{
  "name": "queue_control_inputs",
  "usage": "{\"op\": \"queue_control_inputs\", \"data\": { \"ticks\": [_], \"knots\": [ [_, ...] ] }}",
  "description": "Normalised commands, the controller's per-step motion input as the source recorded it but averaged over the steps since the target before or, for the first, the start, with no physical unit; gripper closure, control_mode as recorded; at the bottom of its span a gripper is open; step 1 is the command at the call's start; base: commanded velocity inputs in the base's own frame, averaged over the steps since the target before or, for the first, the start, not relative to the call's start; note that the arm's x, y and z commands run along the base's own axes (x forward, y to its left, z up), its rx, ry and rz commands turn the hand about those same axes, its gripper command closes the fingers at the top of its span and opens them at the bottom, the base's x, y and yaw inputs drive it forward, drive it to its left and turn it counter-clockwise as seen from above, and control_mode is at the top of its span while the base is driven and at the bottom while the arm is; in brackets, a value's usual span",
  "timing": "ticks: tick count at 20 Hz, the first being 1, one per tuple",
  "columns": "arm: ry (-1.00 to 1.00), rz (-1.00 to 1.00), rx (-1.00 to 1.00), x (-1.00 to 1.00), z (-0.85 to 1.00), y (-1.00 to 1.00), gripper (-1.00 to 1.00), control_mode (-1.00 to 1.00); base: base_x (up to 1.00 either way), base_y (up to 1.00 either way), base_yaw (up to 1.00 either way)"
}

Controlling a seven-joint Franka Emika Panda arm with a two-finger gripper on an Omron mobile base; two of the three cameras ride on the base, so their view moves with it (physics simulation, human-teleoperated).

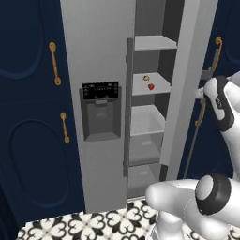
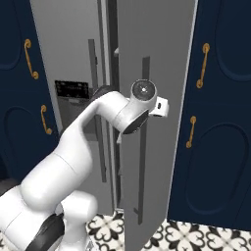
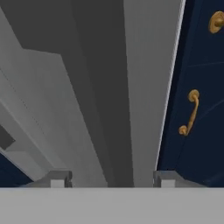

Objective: Take the strawberry from the fridge and place it on top of the pancake, located on the dining counter.

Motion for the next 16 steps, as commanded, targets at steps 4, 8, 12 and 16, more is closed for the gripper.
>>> {"op": "queue_control_inputs", "data": {
  "ticks": [4, 8, 12, 16],
  "knots": [
    [0.09, 0.00, -0.20, -0.78, 0.00, 0.25, -1.00, -1.00, 0.00, 0.00, 0.00],
    [0.23, -0.01, -0.60, -0.29, 0.07, 0.93, -1.00, -1.00, 0.00, 0.00, 0.00],
    [0.56, 0.00, -0.66, 0.32, 0.00, 1.00, -1.00, -1.00, 0.00, 0.00, 0.00],
    [0.45, 0.01, -0.46, 0.80, 0.00, 0.97, -1.00, -1.00, 0.00, 0.00, 0.00]
  ]
}}
